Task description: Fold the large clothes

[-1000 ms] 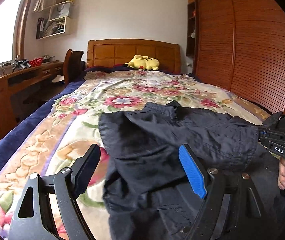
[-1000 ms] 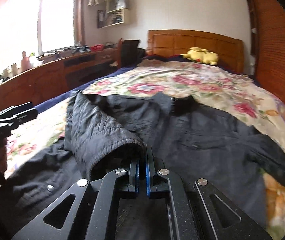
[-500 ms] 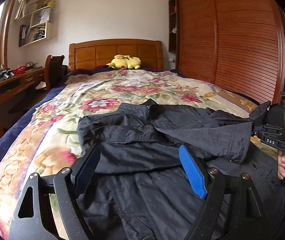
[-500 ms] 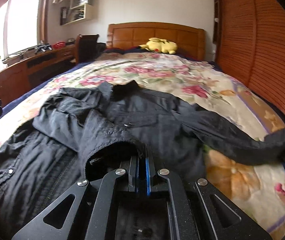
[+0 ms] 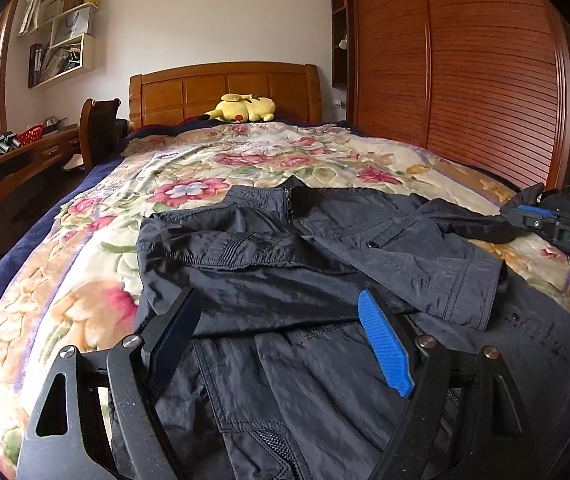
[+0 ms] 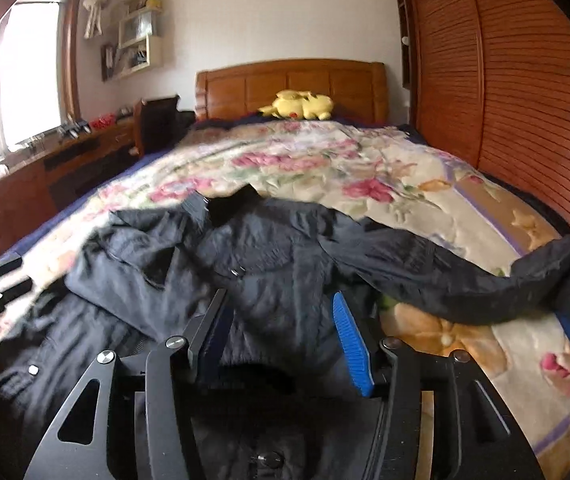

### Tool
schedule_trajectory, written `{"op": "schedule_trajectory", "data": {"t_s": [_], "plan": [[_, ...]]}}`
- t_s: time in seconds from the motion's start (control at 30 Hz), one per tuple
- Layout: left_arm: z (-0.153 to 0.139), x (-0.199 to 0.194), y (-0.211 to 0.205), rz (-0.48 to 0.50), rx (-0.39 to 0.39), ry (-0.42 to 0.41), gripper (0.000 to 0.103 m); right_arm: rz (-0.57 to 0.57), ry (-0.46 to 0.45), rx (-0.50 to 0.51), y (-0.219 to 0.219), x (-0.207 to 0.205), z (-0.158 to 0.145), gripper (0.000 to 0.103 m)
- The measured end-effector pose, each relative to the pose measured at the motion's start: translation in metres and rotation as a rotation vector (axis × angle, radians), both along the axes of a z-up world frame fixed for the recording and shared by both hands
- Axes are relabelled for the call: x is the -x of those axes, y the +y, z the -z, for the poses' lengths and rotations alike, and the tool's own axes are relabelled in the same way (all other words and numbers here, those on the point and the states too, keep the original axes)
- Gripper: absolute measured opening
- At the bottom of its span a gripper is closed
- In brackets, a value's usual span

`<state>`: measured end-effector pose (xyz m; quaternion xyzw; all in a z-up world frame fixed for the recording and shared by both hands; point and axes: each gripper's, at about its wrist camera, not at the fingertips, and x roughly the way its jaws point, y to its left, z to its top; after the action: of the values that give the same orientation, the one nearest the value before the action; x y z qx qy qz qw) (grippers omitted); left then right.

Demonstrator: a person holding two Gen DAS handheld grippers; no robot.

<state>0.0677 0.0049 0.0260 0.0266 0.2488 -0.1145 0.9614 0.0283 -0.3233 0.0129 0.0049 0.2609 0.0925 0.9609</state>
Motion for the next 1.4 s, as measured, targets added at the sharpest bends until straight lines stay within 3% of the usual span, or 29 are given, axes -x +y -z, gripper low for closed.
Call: {"op": "schedule_trajectory", "data": {"t_s": [0.27,0.47,0.83,1.1,1.13,1.4], "plan": [[0.003,0.001,0.0,-0.001,-0.005,0.003,0.082,-0.197,0.057,0.056,0.048,-0.005,0.017,0.054],[0.006,0.002,0.001,-0.001,-0.01,0.009,0.082,-0.28,0.147,0.11,0.063,-0.021,0.038,0.054],[0.008,0.002,0.002,0.0,-0.017,0.012,0.082,-0.264,0.265,0.148,0.069,-0.056,0.061,0.054],[0.012,0.002,0.002,-0.001,-0.022,0.024,0.082,-0.256,0.287,0.155,0.076,-0.063,0.07,0.054],[0.013,0.002,0.002,-0.002,-0.022,0.026,0.082,-0.256,0.29,0.152,0.075,-0.063,0.07,0.053],[0.014,0.001,0.0,-0.003,-0.03,0.031,0.082,-0.263,0.25,0.161,0.072,-0.059,0.066,0.016]]}}
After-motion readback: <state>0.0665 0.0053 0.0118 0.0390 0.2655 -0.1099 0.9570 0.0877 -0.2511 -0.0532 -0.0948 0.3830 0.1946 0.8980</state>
